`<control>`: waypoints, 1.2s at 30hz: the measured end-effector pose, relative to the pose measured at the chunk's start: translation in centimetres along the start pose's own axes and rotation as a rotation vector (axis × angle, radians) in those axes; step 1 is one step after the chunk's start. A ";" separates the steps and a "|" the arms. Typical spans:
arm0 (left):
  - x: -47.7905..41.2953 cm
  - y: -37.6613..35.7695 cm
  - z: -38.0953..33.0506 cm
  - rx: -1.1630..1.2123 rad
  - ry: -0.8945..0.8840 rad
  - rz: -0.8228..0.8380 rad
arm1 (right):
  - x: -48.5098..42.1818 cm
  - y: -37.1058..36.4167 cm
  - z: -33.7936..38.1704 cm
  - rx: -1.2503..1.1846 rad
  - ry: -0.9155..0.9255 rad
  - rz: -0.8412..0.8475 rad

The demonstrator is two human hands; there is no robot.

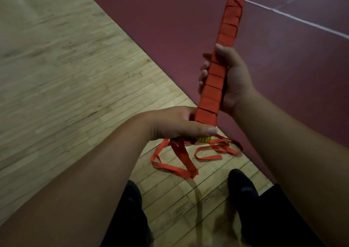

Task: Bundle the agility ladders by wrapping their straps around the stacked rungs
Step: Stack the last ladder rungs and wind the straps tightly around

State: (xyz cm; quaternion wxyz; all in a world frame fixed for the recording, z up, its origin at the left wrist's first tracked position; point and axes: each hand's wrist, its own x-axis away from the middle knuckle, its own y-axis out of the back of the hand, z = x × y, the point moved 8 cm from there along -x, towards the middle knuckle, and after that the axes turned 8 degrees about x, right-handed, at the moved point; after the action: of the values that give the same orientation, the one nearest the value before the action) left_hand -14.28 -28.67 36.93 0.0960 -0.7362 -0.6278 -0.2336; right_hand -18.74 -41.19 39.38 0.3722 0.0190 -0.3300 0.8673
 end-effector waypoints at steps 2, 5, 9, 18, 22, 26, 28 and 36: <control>-0.2 0.5 0.2 -0.120 0.036 -0.011 | 0.0 0.4 -0.4 0.093 0.005 -0.071; -0.5 1.5 0.9 -0.362 0.107 -0.039 | 0.1 1.8 -0.9 0.381 0.070 -0.300; -2.3 0.9 2.9 -0.516 0.211 -0.163 | 0.1 2.8 -2.0 0.559 0.163 -0.445; -0.9 1.3 1.1 -0.200 0.109 -0.096 | -0.1 1.7 -0.8 0.203 0.135 -0.207; -0.2 0.1 0.4 0.048 0.042 0.013 | 0.0 -0.3 -1.5 -0.037 -0.047 0.057; -0.4 0.7 1.1 -0.131 0.116 0.009 | -0.3 1.1 -2.0 0.285 -0.050 -0.163; -0.7 1.0 1.7 -0.313 0.172 -0.027 | -0.2 1.9 -2.1 0.459 0.006 -0.289; -3.0 -0.5 2.7 -0.477 0.138 -0.228 | -0.4 3.4 -1.7 0.577 0.129 -0.482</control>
State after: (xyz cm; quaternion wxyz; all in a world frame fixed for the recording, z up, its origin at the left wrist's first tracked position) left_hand -14.49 -30.10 33.12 -0.0645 -0.6448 -0.6260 -0.4338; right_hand -20.29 -42.16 35.99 0.5649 0.1453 -0.0344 0.8116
